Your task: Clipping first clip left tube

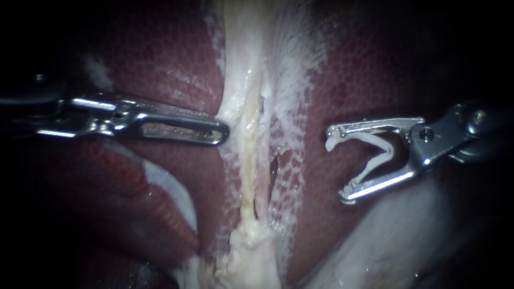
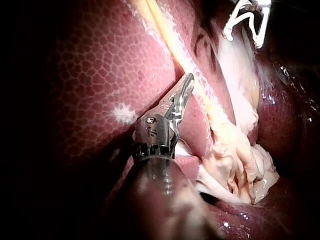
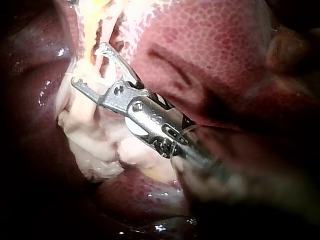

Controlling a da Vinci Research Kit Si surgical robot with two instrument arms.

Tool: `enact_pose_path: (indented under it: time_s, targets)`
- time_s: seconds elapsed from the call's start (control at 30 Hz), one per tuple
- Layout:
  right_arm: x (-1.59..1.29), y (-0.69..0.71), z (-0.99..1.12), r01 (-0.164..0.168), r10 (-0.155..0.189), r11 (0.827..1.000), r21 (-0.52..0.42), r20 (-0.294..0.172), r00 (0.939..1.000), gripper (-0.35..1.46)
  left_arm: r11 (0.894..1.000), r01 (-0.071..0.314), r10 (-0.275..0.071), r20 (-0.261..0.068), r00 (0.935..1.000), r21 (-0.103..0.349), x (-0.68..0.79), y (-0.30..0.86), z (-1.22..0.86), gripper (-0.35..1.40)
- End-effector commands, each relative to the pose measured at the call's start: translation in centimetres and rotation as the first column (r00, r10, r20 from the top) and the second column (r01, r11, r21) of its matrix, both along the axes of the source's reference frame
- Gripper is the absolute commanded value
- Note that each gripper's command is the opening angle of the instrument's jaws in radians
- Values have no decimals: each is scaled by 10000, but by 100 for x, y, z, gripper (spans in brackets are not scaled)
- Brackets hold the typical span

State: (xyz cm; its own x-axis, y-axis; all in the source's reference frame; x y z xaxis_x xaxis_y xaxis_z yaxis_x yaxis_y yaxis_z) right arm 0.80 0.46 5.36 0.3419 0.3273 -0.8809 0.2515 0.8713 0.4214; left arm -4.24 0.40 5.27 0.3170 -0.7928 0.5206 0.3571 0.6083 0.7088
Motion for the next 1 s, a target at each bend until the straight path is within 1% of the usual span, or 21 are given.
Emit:
enact_pose_path:
  time_s: [0.03,0.17,0.27,0.4,0.53,0.8,0.9,1.0]
  targets:
    - [3,-3,3,-36,35,9999,167,83,10000,60,10000,34,-34,87,10000,0,3,0,-5,-30]
    - [12,-13,11,-184,163,9975,678,312,9994,60,9999,123,-123,142,9998,1,10,2,-18,-30]
    - [21,-21,17,-125,99,9966,815,327,9994,60,9998,190,-190,209,9996,2,13,2,-28,-30]
    - [32,-31,26,-78,42,9951,985,364,9993,60,9998,203,-203,239,9995,8,13,-1,-38,-30]
    - [48,-42,37,71,-103,9943,1068,297,9995,60,9998,217,-217,267,9994,8,11,-4,-47,-30]
    - [88,-76,70,442,-484,9899,1344,283,9984,60,9997,245,-245,324,9992,16,10,-7,-60,-30]
    - [100,-85,82,585,-628,9884,1402,269,9977,60,9997,258,-259,352,9990,16,10,-8,-64,-30]
    - [108,-90,92,700,-739,9879,1387,239,9970,60,9996,274,-274,378,9989,14,10,-9,-67,-30]
